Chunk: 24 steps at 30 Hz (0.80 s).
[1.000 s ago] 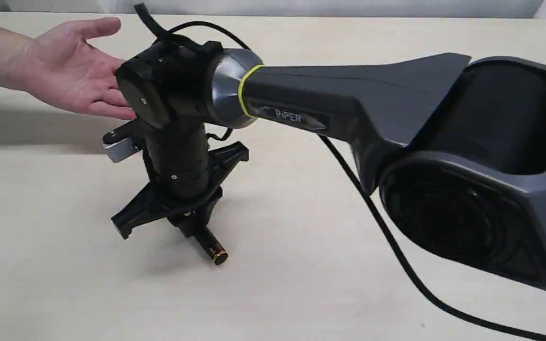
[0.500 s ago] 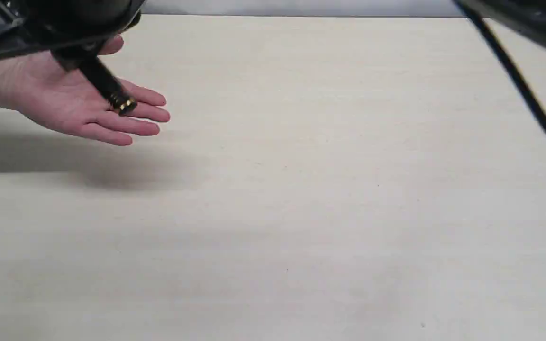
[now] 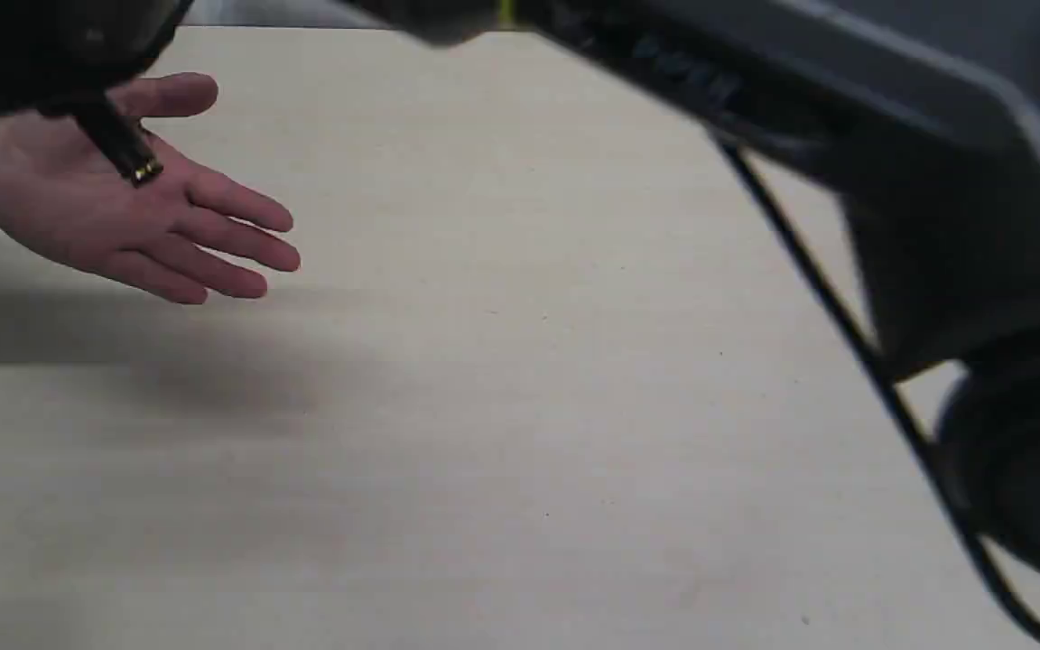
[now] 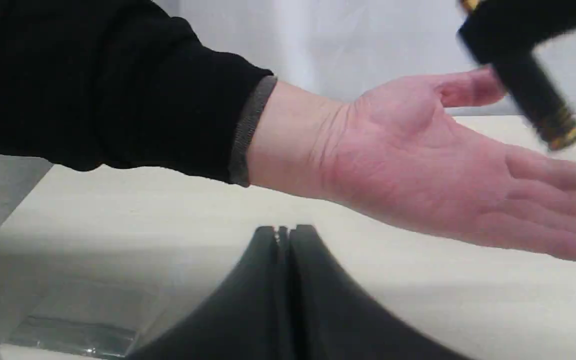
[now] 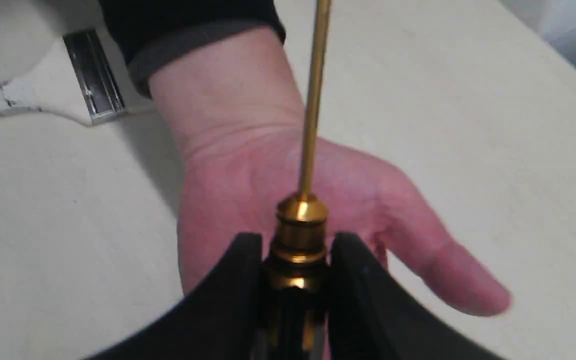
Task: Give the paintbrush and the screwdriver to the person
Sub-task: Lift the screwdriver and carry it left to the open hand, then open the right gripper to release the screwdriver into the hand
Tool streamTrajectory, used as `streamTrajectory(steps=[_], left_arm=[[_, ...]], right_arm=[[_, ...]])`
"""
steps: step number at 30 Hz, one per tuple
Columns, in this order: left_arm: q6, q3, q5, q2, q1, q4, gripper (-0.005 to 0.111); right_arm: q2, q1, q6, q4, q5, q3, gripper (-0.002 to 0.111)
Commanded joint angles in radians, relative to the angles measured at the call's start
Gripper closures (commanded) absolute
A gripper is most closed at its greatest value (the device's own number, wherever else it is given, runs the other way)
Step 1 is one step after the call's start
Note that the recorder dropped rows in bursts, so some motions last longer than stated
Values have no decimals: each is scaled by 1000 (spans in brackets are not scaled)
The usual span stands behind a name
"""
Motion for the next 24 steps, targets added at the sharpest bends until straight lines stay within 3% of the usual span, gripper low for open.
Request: streamTrajectory(steps=[1,10,12,15,21,24], left_arm=[[-2,2,-6,-2,-8,-2,107],[-2,2,-6,-2,-8,-2,107],[-2,2,-6,-2,-8,-2,107],[-2,2,-6,-2,-8,-2,107],[-2,2,-5,-2,-8,-4,107],[-2,2,-5,-2,-8,-4,107]], right_arm=[[91,1,-9,3,-54,7,101],[175,1,-38,-9,-62,7,59],[164,1,-38,-9,-59,7,56],[130,1,-38,-9,-43,5,64],[0,1,-38,-100,91,5,102],[-98,1,-38,-145,152,5,104]])
